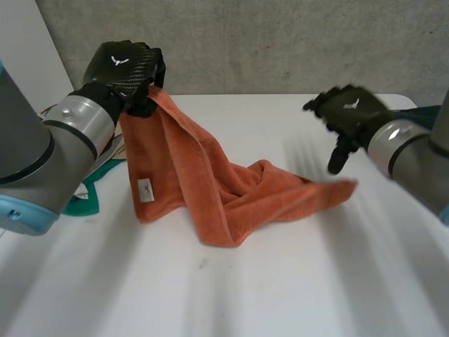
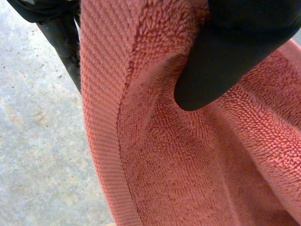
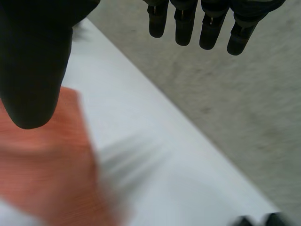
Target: Fold the laundry.
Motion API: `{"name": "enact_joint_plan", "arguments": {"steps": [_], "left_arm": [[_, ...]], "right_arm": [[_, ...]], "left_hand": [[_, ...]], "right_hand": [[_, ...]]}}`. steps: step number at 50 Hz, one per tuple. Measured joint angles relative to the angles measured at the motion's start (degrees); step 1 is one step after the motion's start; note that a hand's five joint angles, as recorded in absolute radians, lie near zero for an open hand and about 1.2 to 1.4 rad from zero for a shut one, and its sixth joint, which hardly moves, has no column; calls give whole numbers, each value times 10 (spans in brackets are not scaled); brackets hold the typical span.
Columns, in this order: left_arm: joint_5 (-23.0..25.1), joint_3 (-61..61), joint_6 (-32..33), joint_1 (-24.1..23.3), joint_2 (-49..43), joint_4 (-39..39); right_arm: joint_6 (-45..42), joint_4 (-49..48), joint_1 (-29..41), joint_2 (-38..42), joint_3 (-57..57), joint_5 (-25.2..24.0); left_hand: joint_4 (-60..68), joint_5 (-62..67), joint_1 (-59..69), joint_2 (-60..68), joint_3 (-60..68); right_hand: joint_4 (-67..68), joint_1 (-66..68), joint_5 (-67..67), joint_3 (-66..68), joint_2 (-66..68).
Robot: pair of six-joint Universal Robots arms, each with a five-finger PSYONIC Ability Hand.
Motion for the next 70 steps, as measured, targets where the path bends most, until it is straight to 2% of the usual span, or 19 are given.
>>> {"name": "enact_joint_plan", "arguments": {"steps": [8, 13, 19, 22, 27, 28, 32, 40, 50, 57, 59, 60, 61, 63, 66, 70], "left_arm": [[8, -52, -1, -1, 49, 1], [14, -81, -1, -1, 72, 4], [16, -97, 0, 2, 81, 5], [16, -98, 1, 4, 81, 5], [16, -92, 1, 5, 80, 5], [16, -86, 0, 5, 80, 5], [16, -75, -2, 4, 80, 5], [15, -68, -4, -1, 78, 7], [14, -72, -5, -2, 76, 8], [14, -74, -6, 0, 75, 8], [14, -75, -6, 1, 75, 8], [14, -76, -6, 2, 75, 8], [14, -76, -6, 2, 75, 8], [14, -78, -6, 2, 75, 8], [13, -81, -6, 3, 76, 8], [13, -81, -5, 5, 83, 5]], "right_arm": [[-94, 11, -9, 55, -54, -18], [-122, 55, 6, 97, -59, -35], [-119, 96, 22, 110, -31, -13], [-74, 75, 22, 78, 20, 9], [-11, 41, 12, 27, 87, 13], [23, 23, 4, -2, 135, 4], [50, -8, -9, -38, 225, -35], [16, -107, -44, -58, 352, -90], [-20, -220, -50, -10, 378, -89], [-38, -246, -49, 32, 358, -86], [-47, -251, -48, 47, 348, -86], [-51, -254, -48, 54, 343, -85], [-52, -255, -49, 56, 342, -85], [-57, -261, -50, 63, 335, -84], [-60, -273, -53, 56, 329, -77], [-60, -286, -64, -16, 320, -60]], "left_hand": [[0, 0, 0, 0, 0], [0, 0, 0, 0, 0], [0, 0, 0, 0, 0], [0, 0, 0, 0, 0], [0, 0, 0, 0, 0], [0, 0, 0, 0, 0], [0, 0, 0, 0, 0], [0, 0, 0, 0, 0], [0, 0, 0, 0, 0], [0, 0, 0, 0, 0], [0, 0, 0, 0, 0], [0, 0, 0, 0, 0], [0, 0, 0, 0, 0], [0, 0, 0, 0, 0], [0, 0, 0, 0, 0], [0, 0, 0, 0, 0]], "right_hand": [[0, 0, 0, 0, 0], [9, 2, 6, 9, 8], [22, 2, 22, 24, 22], [22, 2, 27, 29, 22], [22, 2, 28, 29, 22], [26, 3, 28, 30, 23], [71, 59, 68, 70, 70], [125, 115, 122, 123, 118], [183, 173, 179, 182, 182], [199, 191, 195, 201, 199], [268, 259, 250, 269, 270], [381, 376, 332, 392, 397], [424, 400, 350, 424, 430], [538, 506, 503, 537, 546], [561, 513, 535, 557, 554], [563, 513, 535, 557, 554]]}}
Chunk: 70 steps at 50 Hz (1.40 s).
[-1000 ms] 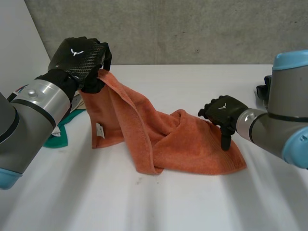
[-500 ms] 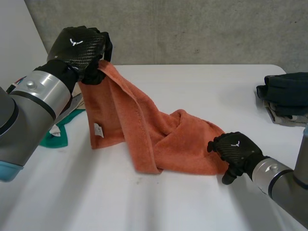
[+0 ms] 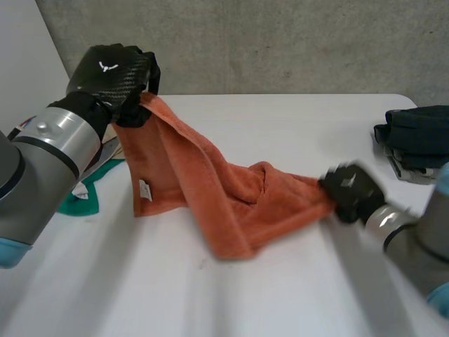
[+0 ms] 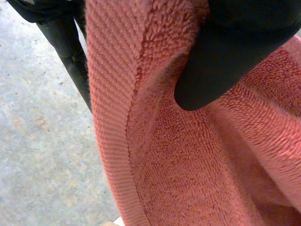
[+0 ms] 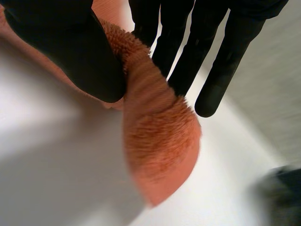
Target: Fold the laundry.
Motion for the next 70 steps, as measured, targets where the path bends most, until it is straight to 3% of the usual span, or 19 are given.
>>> {"name": "enact_joint_plan", "arguments": {"steps": [5, 11, 19, 25, 30, 35, 39, 40, 44, 48, 55, 70], "left_arm": [[-1, 0, 2, 10, 28, -5], [1, -1, 5, 58, 68, -34], [16, -15, 9, 107, 71, -120], [25, -15, 33, 111, 6, -156], [25, 43, 86, 107, -72, -143], [22, 177, 132, 102, -157, -82], [17, 335, 142, 103, -223, 50], [17, 342, 141, 103, -226, 59], [6, 414, 111, 106, -252, 210], [-4, 419, 81, 109, -261, 265], [-11, 354, 57, 112, -267, 268], [20, 58, 63, 100, -269, 221]], "right_arm": [[-1, 33, -29, -138, -40, 17], [-4, 199, -96, -210, -157, 2], [-63, 405, -142, -196, -278, -36], [-113, 451, -105, -115, -320, -26], [-123, 448, -63, -27, -377, 18], [-108, 388, -31, 64, -487, 85], [-53, 209, -16, 114, -582, 134], [-49, 196, -16, 115, -585, 136], [7, -19, -13, 119, -594, 152], [23, -84, -13, 125, -583, 150], [26, -56, -13, 148, -560, 138], [11, 139, -17, 217, -438, 91]], "left_hand": [[0, 0, 0, 0, 0], [0, 0, 0, 0, 0], [2, 0, 0, 0, 1], [2, 0, 0, 0, 1], [2, 0, 0, 0, 1], [2, 0, 0, 1, 1], [2, 0, 0, 1, 1], [2, 0, 0, 1, 1], [2, 0, 0, 1, 1], [2, 0, 0, 1, 1], [2, 0, 0, 1, 1], [2, 0, 0, 1, 1]], "right_hand": [[0, 0, 1, 0, 0], [1, 0, 4, 2, 0], [2, 0, 4, 2, 0], [2, 0, 4, 2, 0], [2, 0, 4, 2, 0], [2, 0, 4, 3, 0], [2, 0, 4, 3, 0], [2, 0, 4, 3, 0], [2, 0, 4, 3, 0], [2, 0, 6, 3, 0], [2, 0, 7, 3, 0], [2, 0, 6, 4, 2]]}}
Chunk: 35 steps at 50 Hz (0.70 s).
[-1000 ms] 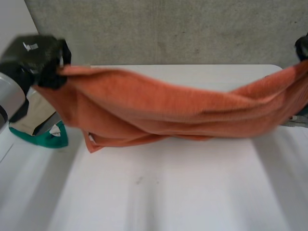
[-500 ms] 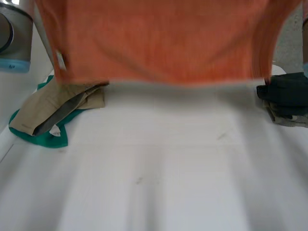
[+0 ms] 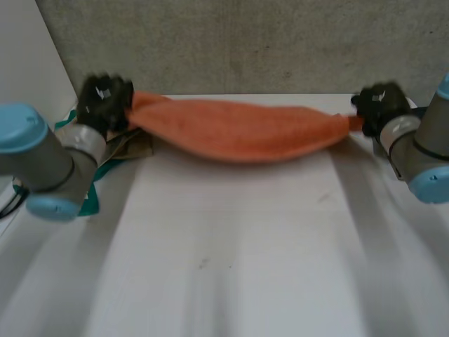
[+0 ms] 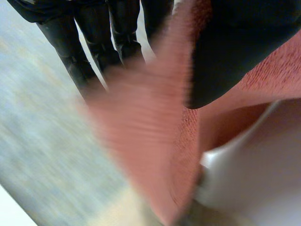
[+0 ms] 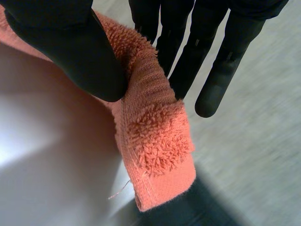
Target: Fold the laundry.
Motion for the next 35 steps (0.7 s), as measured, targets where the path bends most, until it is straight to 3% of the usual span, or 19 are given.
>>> {"name": "enact_joint_plan", "arguments": {"steps": [8, 15, 19, 22, 26, 35], "left_arm": [[19, -156, 50, -2, 109, -147], [16, -284, 172, 6, 280, -406], [16, -324, 225, 9, 343, -498], [16, -334, 243, 11, 361, -511], [16, -326, 250, 11, 344, -468], [9, -231, 207, 2, 195, -303]], "right_arm": [[-59, 147, -28, -81, 127, -3], [-219, 267, -84, -244, 294, -6], [-310, 297, -119, -314, 358, -9], [-339, 302, -135, -335, 377, -12], [-335, 296, -145, -331, 380, -18], [-216, 211, -129, -208, 296, -28]], "left_hand": [[0, 0, 0, 0, 0], [0, 0, 0, 0, 0], [0, 0, 0, 0, 0], [0, 0, 0, 0, 0], [0, 0, 0, 0, 0], [0, 0, 0, 0, 0]], "right_hand": [[0, 0, 0, 0, 0], [0, 0, 0, 0, 0], [0, 0, 0, 0, 0], [0, 0, 0, 0, 0], [0, 0, 0, 0, 0], [0, 0, 0, 0, 0]]}}
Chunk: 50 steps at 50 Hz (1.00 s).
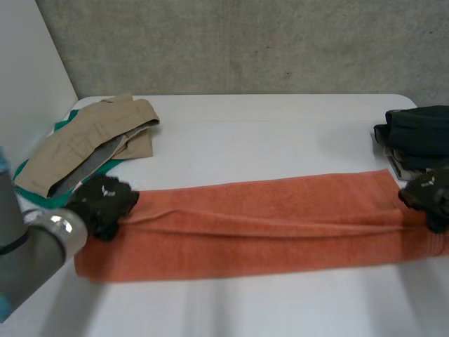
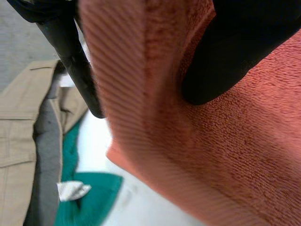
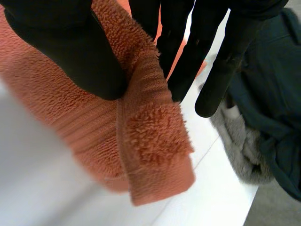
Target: Fold the laundry.
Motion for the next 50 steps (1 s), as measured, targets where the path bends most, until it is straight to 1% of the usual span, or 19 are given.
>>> {"name": "enact_joint_plan", "arguments": {"steps": [1, 2, 4, 8, 14, 18, 19, 21, 22, 23, 24, 25, 27, 31, 34, 37, 42, 45, 50], "left_arm": [[0, 0, 0, 0, 0, 0], [-7, 29, -20, -1, -36, 19], [-14, 48, -32, -2, -57, 27], [-55, 109, -64, -10, -113, 35], [-97, 153, -77, -22, -145, 34], [-104, 167, -77, -26, -154, 37], [-105, 176, -77, -29, -161, 40], [-105, 185, -76, -32, -167, 43], [-105, 193, -75, -34, -174, 45], [-106, 199, -75, -35, -178, 47], [-107, 207, -75, -37, -183, 48], [-108, 214, -74, -38, -187, 48], [-112, 230, -74, -39, -195, 49], [-117, 246, -74, -41, -202, 48], [-118, 248, -74, -42, -201, 47], [-117, 243, -73, -43, -199, 46], [-113, 232, -72, -51, -200, 50], [-113, 228, -73, -55, -202, 53], [-112, 210, -75, -59, -194, 61]], "right_arm": [[0, 0, 0, 0, 0, 0], [24, -22, 10, 25, -23, 0], [37, -36, 18, 40, -37, 0], [62, -84, 46, 93, -89, 1], [64, -118, 72, 157, -151, 3], [63, -123, 82, 189, -183, 5], [63, -124, 87, 205, -199, 7], [63, -126, 91, 220, -216, 11], [64, -130, 93, 231, -229, 16], [64, -137, 96, 238, -238, 23], [65, -145, 98, 243, -245, 30], [65, -155, 100, 247, -251, 37], [67, -184, 105, 250, -259, 54], [72, -226, 112, 240, -256, 73], [76, -238, 113, 228, -248, 74], [82, -240, 110, 208, -231, 58], [85, -220, 105, 193, -214, 11], [89, -211, 102, 193, -207, -2], [118, -198, 83, 174, -166, -6]], "left_hand": [[0, 0, 0, 0, 0], [0, 0, 0, 0, 0], [0, 0, 0, 0, 0], [0, 0, 0, 0, 0], [0, 0, 0, 0, 0], [-2, 0, 0, -1, -1], [-66, -52, -46, -67, -61], [-69, -55, -49, -67, -65], [-247, -228, -248, -256, -251], [-335, -314, -348, -330, -324], [-360, -339, -375, -367, -360], [-456, -436, -467, -457, -444], [-531, -515, -508, -524, -520], [-536, -521, -508, -529, -526], [-536, -521, -508, -529, -526], [-536, -521, -508, -529, -526], [-536, -521, -508, -529, -526], [-536, -521, -508, -529, -526], [-536, -521, -508, -529, -526]], "right_hand": [[0, 0, 0, 0, 0], [0, 0, 0, 0, 0], [0, 0, 0, 0, 0], [0, 0, 0, 0, 0], [0, 0, 0, 0, 0], [-20, -8, -13, -18, -21], [-166, -129, -153, -163, -163], [-219, -189, -207, -215, -217], [-363, -324, -359, -358, -363], [-406, -379, -404, -402, -420], [-498, -459, -482, -493, -498], [-537, -497, -521, -533, -536], [-564, -514, -542, -561, -557], [-565, -514, -542, -561, -557], [-565, -514, -542, -561, -557], [-565, -514, -542, -561, -557], [-565, -514, -542, -561, -557], [-565, -514, -542, -561, -557], [-565, -514, -542, -561, -557]]}}
